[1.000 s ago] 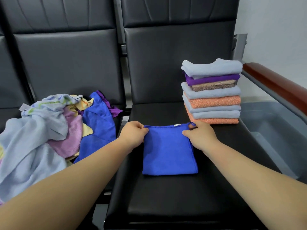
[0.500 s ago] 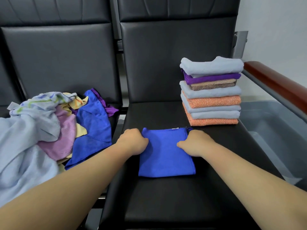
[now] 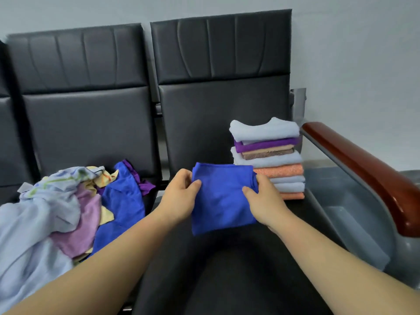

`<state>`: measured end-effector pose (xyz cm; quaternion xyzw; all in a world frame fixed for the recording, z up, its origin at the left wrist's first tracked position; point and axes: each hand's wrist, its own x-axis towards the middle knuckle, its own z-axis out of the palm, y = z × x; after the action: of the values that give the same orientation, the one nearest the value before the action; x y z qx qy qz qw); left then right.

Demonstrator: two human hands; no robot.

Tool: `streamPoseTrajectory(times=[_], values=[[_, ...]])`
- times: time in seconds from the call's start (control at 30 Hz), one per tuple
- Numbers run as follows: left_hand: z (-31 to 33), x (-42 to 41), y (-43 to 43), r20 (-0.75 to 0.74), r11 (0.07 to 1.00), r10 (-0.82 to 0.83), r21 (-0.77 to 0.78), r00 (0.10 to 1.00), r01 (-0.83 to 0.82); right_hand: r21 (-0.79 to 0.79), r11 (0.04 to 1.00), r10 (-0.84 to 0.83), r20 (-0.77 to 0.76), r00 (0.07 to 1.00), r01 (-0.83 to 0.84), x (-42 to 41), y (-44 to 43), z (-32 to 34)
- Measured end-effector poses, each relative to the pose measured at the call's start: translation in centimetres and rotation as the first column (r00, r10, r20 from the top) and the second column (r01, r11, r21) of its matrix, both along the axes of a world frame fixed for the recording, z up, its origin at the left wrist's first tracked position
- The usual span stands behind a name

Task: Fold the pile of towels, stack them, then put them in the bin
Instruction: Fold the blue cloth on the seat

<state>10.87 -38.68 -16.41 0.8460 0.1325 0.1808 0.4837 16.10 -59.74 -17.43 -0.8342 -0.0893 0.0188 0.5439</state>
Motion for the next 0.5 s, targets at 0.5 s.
streamPoseTrajectory(times=[0.5], values=[[12.8, 20.6, -6.1, 0.164, 0.988, 0.0, -0.154, 0.986, 0.025, -0.008, 0.984, -0.17, 0.286, 0.943, 0.18, 18.0, -5.6, 14.6]])
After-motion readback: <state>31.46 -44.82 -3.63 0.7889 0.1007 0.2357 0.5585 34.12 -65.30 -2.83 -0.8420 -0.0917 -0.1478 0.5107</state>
